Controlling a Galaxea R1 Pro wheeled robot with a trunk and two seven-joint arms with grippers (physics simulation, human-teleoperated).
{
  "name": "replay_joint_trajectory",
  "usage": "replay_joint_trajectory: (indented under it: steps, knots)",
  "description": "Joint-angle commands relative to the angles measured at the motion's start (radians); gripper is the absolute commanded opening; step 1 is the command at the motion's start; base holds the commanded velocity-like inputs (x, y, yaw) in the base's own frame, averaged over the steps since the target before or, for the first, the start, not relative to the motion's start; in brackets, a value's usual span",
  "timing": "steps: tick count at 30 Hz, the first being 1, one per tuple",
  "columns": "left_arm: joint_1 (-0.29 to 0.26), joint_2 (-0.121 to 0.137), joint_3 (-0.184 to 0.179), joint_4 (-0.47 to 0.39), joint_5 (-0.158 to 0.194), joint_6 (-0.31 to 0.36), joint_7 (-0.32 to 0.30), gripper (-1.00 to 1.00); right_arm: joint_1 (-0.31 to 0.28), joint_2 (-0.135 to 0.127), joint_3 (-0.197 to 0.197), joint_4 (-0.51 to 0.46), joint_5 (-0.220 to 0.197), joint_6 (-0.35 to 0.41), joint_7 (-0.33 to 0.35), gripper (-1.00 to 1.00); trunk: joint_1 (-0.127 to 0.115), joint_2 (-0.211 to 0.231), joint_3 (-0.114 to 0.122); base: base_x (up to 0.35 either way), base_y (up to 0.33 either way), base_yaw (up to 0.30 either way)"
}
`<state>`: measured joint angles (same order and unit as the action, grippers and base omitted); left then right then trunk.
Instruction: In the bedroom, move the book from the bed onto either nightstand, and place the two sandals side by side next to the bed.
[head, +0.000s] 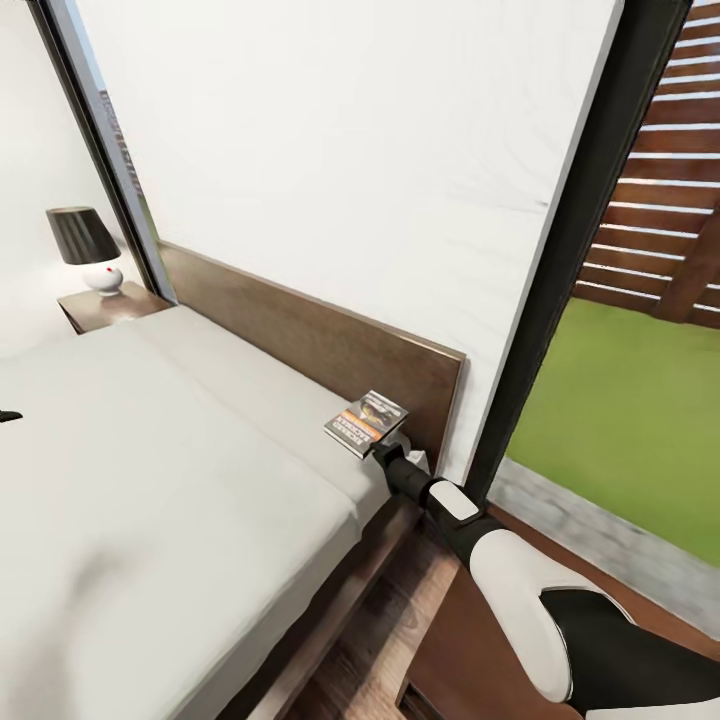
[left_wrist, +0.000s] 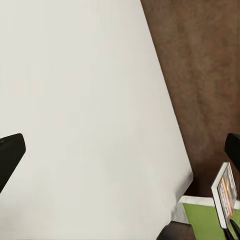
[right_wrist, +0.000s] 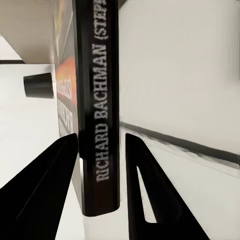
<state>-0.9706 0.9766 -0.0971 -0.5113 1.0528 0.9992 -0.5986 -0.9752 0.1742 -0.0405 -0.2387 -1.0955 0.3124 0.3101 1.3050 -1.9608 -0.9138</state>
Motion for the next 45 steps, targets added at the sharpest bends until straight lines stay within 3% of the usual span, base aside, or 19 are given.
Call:
replay_joint_trajectory:
  steps: [1,8,20,45]
  knots:
    - [-0.002,-0.002,-0.006,0.002,-0.004,0.000,-0.009,1.00,0.000,0.000,-0.004,0.000,-0.002,0.005,0.003,-1.00,-0.004,0.007,0.002,0.000,0.000,0.000]
    - [-0.002,-0.021,-0.006,0.004,-0.008,-0.004,-0.007,1.00,-0.001,0.000,-0.003,0.000,-0.001,0.005,0.012,-1.00,-0.031,0.056,0.024,0.000,0.000,0.000]
    - [-0.002,-0.046,-0.006,0.006,-0.066,-0.009,-0.007,1.00,0.000,0.000,-0.003,-0.001,0.000,0.005,0.013,-1.00,-0.077,0.140,0.062,0.000,0.000,0.000]
    - [-0.002,-0.050,-0.006,0.007,-0.076,-0.012,-0.009,1.00,-0.001,0.000,0.033,-0.001,-0.001,0.004,0.014,-1.00,-0.077,0.140,0.062,0.000,0.000,0.000]
